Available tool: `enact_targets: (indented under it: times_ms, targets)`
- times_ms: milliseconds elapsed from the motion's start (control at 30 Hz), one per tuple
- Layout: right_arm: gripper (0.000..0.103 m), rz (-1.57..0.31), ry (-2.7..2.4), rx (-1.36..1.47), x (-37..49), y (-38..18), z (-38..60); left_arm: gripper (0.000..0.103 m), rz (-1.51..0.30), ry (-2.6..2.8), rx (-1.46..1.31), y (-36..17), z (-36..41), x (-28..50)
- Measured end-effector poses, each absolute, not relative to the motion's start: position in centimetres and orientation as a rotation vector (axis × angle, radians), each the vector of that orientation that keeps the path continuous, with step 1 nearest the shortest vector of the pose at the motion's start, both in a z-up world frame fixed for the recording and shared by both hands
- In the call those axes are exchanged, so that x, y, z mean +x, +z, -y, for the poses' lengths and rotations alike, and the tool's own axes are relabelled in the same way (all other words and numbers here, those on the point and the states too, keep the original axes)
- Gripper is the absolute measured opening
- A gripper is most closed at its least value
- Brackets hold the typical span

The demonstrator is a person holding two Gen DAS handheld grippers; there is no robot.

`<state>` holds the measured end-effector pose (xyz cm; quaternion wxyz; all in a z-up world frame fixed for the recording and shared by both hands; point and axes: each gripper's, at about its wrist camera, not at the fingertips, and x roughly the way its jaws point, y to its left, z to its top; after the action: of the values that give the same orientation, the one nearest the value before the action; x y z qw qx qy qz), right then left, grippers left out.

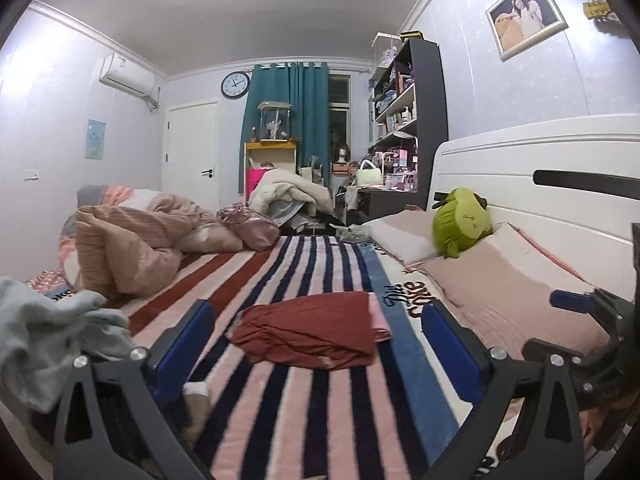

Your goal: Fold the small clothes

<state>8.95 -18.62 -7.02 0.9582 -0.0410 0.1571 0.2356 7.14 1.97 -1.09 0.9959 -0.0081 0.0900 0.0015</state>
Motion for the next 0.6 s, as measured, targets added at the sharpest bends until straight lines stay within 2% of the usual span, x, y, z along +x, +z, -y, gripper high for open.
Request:
enact_targets:
  times_ms: [600]
  targets:
    - [0.103, -0.256, 0.466, 0.010, 6.1, -7.8, 21.7, 0.102, -0.186, 0.015, 0.010, -2.2, 0.6, 6.1]
